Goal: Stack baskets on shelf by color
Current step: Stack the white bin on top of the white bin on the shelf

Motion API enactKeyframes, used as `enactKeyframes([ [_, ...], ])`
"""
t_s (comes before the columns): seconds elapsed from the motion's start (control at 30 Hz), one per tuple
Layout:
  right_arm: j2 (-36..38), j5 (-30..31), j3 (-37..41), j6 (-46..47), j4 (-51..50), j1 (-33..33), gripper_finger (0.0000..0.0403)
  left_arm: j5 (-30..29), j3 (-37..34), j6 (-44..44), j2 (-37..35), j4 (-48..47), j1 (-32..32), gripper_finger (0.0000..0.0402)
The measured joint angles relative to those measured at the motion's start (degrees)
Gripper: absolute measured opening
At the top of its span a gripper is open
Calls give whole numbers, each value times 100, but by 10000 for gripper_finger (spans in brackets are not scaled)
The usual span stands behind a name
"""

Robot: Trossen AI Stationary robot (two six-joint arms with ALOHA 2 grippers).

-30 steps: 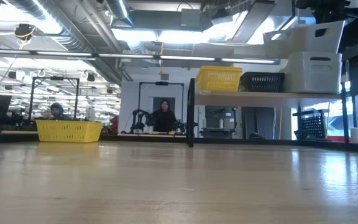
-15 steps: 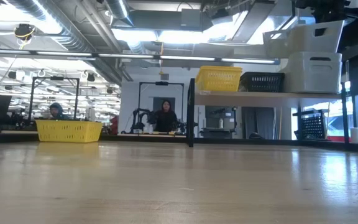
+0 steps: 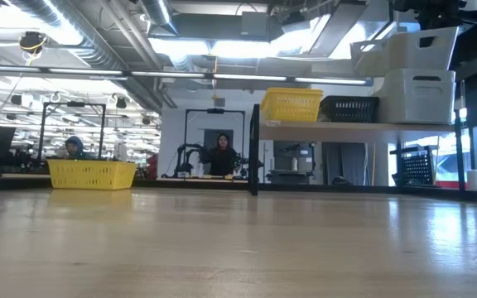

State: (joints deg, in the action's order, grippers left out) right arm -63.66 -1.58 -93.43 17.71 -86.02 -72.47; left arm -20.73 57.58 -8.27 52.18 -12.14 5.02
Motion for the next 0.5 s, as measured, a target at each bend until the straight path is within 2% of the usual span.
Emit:
enactKeyframes([
  [0.3, -2, 4, 2, -15, 2, 0, 43, 0, 0, 0, 0, 0, 0, 49],
  [0.5, -4, 6, 2, -153, 4, 2, 22, 0, 0, 2, 0, 0, 0, 49],
])
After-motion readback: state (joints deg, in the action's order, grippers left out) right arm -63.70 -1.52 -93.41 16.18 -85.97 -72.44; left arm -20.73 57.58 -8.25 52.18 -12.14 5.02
